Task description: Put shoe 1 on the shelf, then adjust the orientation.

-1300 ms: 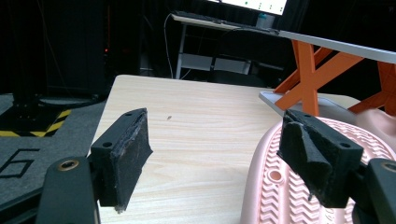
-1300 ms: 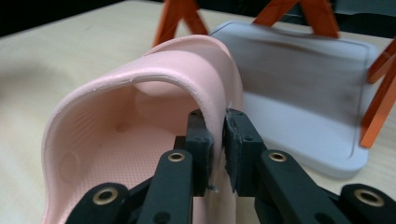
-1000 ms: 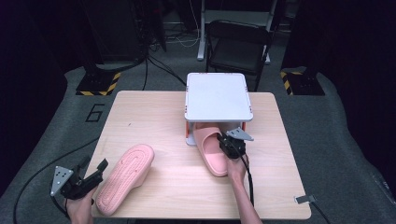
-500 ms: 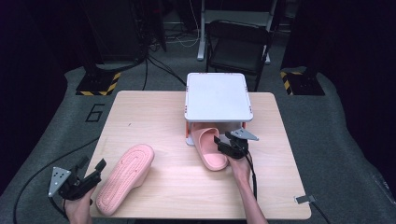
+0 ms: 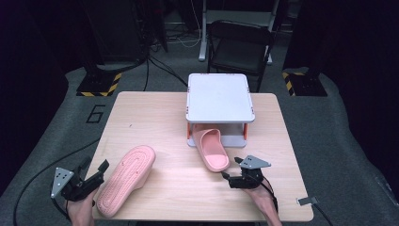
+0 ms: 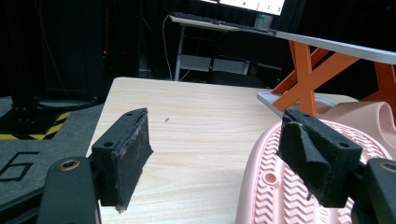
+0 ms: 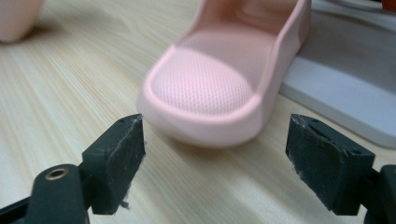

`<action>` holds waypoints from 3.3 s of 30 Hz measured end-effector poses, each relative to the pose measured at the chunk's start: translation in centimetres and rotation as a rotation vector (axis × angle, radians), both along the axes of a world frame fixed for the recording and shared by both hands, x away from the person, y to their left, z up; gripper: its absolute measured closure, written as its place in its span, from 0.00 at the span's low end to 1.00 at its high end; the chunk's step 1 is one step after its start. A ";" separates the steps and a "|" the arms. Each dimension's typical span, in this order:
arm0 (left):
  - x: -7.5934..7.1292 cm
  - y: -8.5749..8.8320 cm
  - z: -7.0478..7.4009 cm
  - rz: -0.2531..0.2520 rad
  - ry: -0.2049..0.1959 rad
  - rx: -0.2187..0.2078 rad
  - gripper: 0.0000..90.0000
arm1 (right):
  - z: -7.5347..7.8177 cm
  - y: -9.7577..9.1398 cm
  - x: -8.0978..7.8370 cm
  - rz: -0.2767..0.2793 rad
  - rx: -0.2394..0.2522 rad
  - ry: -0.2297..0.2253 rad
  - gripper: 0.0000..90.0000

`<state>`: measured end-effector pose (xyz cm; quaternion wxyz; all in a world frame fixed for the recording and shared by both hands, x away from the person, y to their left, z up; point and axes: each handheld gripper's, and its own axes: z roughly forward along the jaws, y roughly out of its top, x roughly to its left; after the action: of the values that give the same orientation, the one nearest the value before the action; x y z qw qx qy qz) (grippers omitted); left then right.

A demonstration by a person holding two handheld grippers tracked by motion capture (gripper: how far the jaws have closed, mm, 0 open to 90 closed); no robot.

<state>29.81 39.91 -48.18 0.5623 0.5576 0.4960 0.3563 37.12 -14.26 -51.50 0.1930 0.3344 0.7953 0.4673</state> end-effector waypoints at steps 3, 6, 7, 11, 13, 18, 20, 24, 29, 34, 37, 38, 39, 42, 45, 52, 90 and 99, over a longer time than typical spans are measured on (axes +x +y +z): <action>0.0 0.0 0.0 0.001 -0.002 0.003 0.28 | -0.9 0.3 0.5 -0.016 0.000 0.027 0.26; 0.0 0.2 -0.1 0.008 0.004 0.000 0.28 | -0.8 0.8 1.0 -0.013 -0.011 0.010 0.32; 0.0 0.2 -0.1 0.009 0.005 -0.001 0.28 | -0.7 1.0 1.1 -0.022 -0.004 0.000 0.33; 0.0 0.2 -0.1 0.010 0.004 0.000 0.28 | -0.3 1.8 2.0 -0.042 -0.004 -0.009 0.35; 0.0 0.2 -0.1 0.009 0.002 -0.001 0.28 | -0.2 2.2 2.7 -0.051 -0.011 -0.004 0.35; 0.0 0.4 -0.1 0.016 0.004 -0.005 0.28 | -0.1 3.4 4.2 -0.074 -0.017 -0.004 0.38; -0.1 0.5 -0.1 0.019 0.000 -0.008 0.28 | -0.2 4.0 4.8 -0.085 -0.014 -0.004 0.38; -0.1 0.6 -0.1 0.020 0.001 -0.007 0.28 | -0.2 4.9 6.2 -0.112 -0.011 -0.005 0.39; -0.1 0.7 -0.1 0.019 0.005 -0.008 0.28 | -0.3 5.9 7.8 -0.154 0.015 0.020 0.41; -0.1 0.7 -0.2 0.021 0.005 -0.010 0.28 | -0.5 6.5 9.2 -0.155 0.035 0.019 0.43; -0.1 0.8 -0.2 0.023 0.006 -0.010 0.28 | -0.5 6.6 9.5 -0.161 0.029 0.035 0.44; -0.1 0.8 -0.2 0.022 0.007 -0.010 0.28 | -0.5 6.7 9.6 -0.162 0.030 0.032 0.44; 0.0 0.7 -0.3 0.022 0.009 -0.010 0.28 | -0.5 6.8 9.7 -0.163 0.039 0.027 0.44; 0.0 0.6 -0.3 0.016 0.010 -0.006 0.28 | -0.5 7.0 9.9 -0.164 0.040 0.029 0.44; 0.0 0.5 -0.3 0.013 0.009 -0.003 0.28 | -0.5 7.4 10.0 -0.173 0.065 0.039 0.43; 0.0 0.5 -0.3 0.012 0.009 -0.005 0.28 | -0.6 7.6 10.1 -0.175 0.067 0.033 0.41; 0.3 -2.5 1.1 -0.247 0.019 0.093 0.28 | 1.8 -4.5 -4.4 -0.327 0.166 -0.222 0.20; -0.1 -5.1 0.8 -0.322 0.076 0.145 0.27 | 1.9 -5.7 -4.1 -0.370 0.190 -0.214 0.20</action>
<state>29.68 34.85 -47.34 0.5513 0.6819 0.3940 0.2752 33.00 -20.00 -49.58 0.3263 0.4398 0.6478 0.5295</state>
